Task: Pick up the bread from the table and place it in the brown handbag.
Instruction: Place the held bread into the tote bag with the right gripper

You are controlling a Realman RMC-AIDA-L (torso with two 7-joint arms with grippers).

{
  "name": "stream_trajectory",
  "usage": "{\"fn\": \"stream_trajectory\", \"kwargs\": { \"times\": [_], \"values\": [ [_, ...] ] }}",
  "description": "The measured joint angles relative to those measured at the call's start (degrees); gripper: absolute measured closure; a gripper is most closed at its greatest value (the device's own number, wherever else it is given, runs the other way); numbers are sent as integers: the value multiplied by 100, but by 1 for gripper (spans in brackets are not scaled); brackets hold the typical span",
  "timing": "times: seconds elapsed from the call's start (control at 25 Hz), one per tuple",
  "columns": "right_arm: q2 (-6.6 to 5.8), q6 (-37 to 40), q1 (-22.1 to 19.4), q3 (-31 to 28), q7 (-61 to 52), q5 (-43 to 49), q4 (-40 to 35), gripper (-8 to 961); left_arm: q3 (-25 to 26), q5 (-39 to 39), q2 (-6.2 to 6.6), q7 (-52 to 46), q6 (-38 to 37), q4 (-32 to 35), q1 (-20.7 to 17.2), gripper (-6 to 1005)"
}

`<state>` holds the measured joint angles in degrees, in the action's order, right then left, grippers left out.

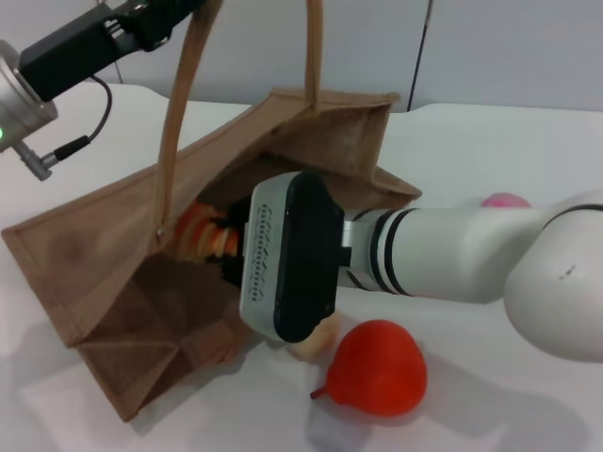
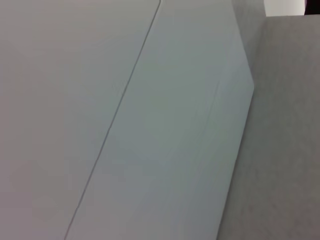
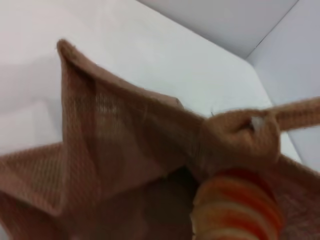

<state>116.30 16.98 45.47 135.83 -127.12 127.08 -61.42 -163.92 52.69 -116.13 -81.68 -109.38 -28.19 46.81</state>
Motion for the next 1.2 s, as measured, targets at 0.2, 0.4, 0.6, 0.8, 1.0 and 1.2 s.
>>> {"fn": "stream_trajectory", "kwargs": {
  "times": [0.2,0.4,0.6,0.8,1.0,1.2],
  "values": [
    [27,-563,153,233,16,-25,631,582,-2,-3,12,-155,-128,89,51,888],
    [35,-1279,182,580,13,-32,1153,592,-9,4,28,-460,-229,136,98,889],
    [67,-1904,208,762,-45,-47,1566,597,-9,26,43,-639,-282,139,142,889],
    [76,-2385,199,766,-66,-59,1867,608,-9,44,45,-766,-317,139,156,889],
    [78,-2571,187,758,-69,-69,2051,605,-9,55,56,-821,-347,139,156,889],
    [77,-2739,205,751,-73,-302,2160,603,-8,58,56,-835,-351,139,155,889]
  ]
}}
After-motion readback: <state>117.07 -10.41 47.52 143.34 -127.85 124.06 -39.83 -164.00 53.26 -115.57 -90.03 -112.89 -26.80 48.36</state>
